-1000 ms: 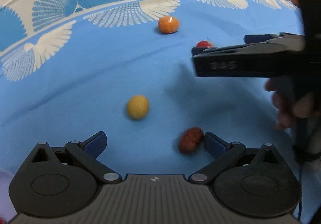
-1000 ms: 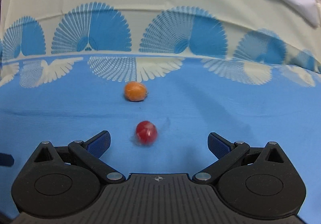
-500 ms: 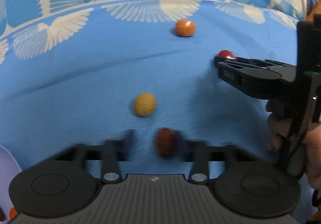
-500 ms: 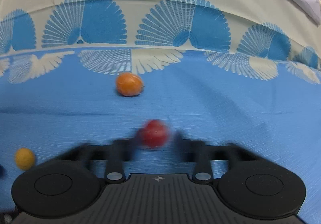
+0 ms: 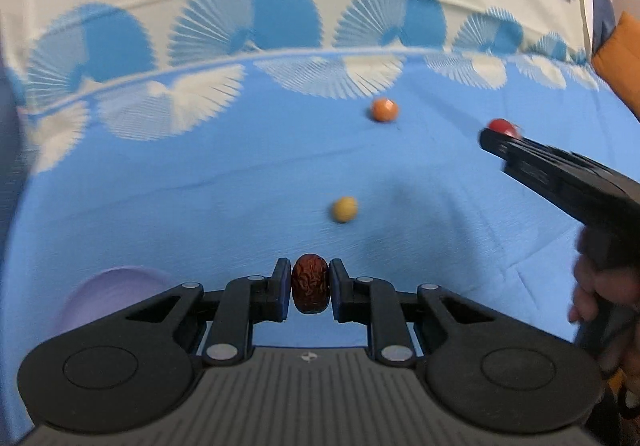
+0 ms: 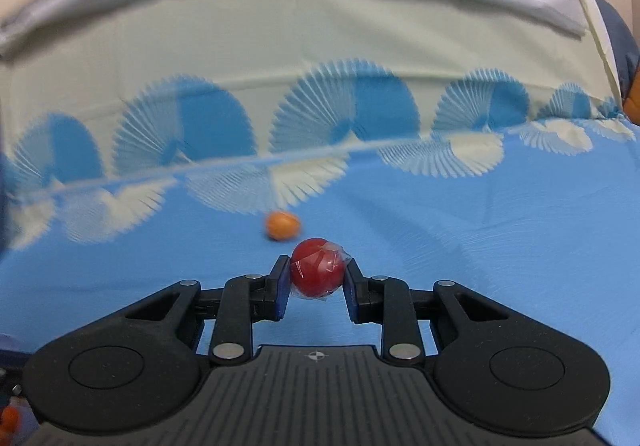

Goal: Organize fruits
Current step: 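Grasp a red date with the left tool while the right tool grasps the red netted fruit, then carry the date and the red netted fruit over the plate with both tools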

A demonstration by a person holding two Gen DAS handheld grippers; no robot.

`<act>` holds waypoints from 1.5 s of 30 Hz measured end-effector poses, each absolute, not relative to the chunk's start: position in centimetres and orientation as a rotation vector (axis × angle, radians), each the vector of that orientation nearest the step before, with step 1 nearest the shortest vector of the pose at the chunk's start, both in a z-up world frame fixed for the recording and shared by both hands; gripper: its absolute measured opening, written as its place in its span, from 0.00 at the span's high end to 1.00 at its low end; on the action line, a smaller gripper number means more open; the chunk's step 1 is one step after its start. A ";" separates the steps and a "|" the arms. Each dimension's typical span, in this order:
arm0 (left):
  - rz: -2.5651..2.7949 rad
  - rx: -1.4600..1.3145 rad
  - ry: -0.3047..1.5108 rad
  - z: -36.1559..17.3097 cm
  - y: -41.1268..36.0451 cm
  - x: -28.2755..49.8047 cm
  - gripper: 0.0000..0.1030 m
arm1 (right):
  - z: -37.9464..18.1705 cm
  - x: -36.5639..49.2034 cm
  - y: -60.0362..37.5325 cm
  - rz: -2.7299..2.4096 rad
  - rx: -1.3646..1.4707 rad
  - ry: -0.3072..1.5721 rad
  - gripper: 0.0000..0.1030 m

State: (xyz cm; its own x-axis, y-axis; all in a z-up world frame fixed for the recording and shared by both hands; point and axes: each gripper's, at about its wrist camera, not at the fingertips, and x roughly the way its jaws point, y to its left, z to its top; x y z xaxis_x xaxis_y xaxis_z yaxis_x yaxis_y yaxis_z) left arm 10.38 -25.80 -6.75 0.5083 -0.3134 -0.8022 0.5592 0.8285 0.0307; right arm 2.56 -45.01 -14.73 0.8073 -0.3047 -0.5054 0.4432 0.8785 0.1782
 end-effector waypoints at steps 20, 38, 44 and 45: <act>-0.265 0.182 0.888 1.0 -2.2 -0.9 0.79 | -3.4 -11.3 -18.6 0.043 0.279 0.520 0.72; -0.281 0.113 0.868 0.8 2.2 -3.5 0.79 | -2.0 -14.1 -10.8 0.093 0.088 0.544 0.72; -0.291 0.109 0.881 0.6 2.2 -3.0 0.79 | -2.2 -13.8 -10.9 0.088 0.088 0.558 0.72; -0.292 0.110 0.885 0.5 2.1 -2.9 0.79 | -2.2 -13.8 -10.9 0.089 0.088 0.561 0.72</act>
